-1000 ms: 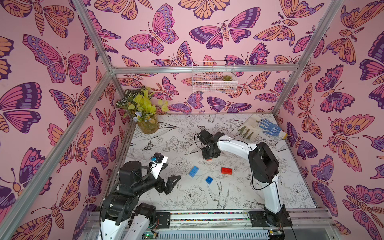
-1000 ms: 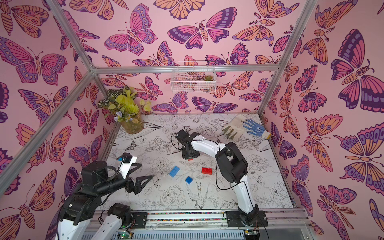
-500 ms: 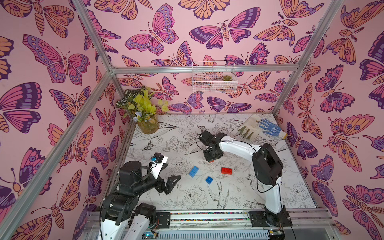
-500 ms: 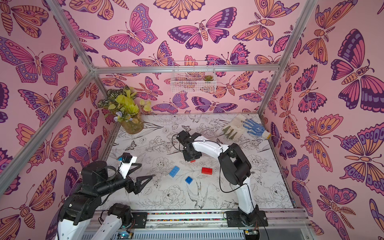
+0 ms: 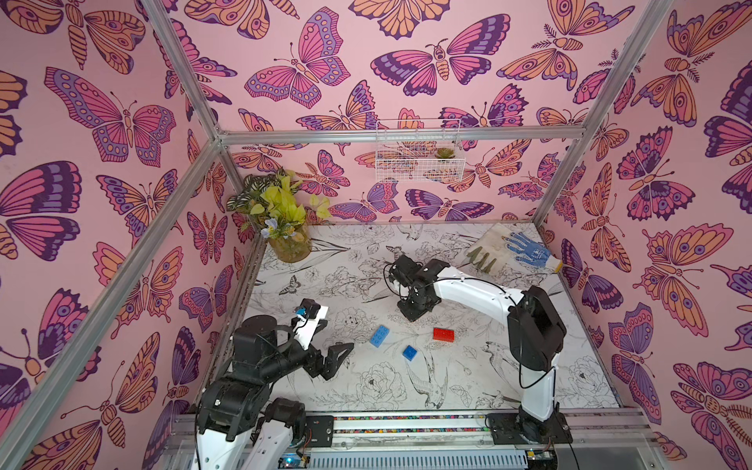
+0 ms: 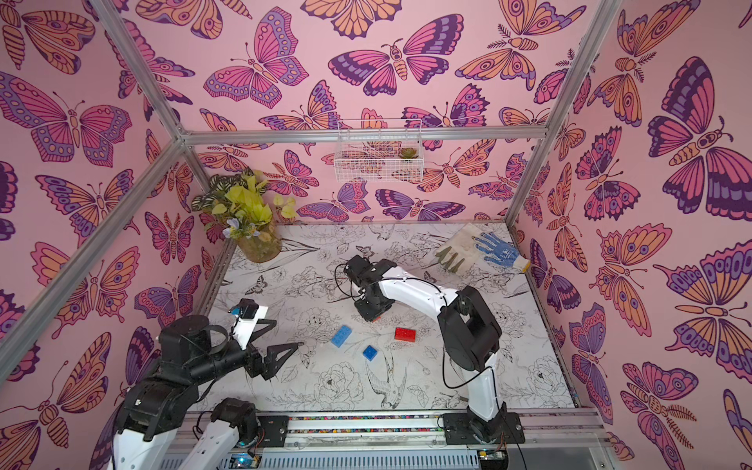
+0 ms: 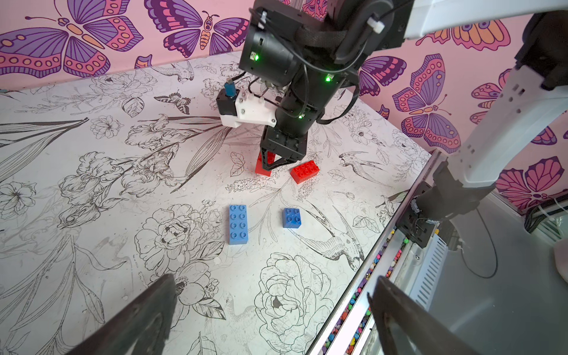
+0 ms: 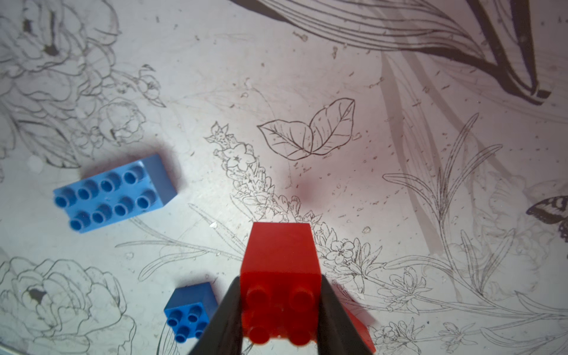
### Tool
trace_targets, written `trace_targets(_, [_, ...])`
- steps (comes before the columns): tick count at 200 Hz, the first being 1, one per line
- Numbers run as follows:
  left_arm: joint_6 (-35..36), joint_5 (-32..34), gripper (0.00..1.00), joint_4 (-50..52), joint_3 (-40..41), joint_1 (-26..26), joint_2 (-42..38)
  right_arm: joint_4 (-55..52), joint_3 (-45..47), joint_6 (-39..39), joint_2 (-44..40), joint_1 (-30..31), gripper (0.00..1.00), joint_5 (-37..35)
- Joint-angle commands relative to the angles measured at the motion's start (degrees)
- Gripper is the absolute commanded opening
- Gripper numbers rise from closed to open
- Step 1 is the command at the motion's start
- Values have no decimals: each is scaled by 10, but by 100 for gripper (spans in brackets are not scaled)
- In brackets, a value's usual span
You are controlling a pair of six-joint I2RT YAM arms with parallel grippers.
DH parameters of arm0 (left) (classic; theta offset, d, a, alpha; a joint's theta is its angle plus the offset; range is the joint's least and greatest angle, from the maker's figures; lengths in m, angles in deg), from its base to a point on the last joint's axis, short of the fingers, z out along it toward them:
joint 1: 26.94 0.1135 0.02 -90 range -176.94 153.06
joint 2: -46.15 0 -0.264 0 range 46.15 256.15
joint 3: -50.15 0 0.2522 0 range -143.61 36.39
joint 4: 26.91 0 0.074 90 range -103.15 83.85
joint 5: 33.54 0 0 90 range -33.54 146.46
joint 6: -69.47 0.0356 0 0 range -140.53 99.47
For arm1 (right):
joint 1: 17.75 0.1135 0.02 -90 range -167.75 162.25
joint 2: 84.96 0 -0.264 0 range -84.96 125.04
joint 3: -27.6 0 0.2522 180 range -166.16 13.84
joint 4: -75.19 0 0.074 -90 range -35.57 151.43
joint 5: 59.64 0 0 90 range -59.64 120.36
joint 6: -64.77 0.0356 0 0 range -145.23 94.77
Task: Assemble the letter f with lego
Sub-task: Adjust the lego brick at the center of the board.
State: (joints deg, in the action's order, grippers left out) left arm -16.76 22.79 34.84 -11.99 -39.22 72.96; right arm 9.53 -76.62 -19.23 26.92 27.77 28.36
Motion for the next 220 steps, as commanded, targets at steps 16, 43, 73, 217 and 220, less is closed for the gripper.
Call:
trace_targets(16, [-5,6,100,-10,10,-4,-11,-23,8,-143,-38,4,15,36])
trace_targets(43, [-4,4,100,-10,10,-4,-11,-53,5,-249,-44,5,17,79])
trace_targets(73, [-4,3,100,-10,10,-4,-14,-76,10,-366,-49,8,17,125])
trace_targets(217, [-3,3,100,-10,12,-6,-23,-110,-54,-517,36,8,13,138])
trace_targets(220, [-3,3,100,-10,12,-6,-22,-109,-55,-518,37,9,13,138])
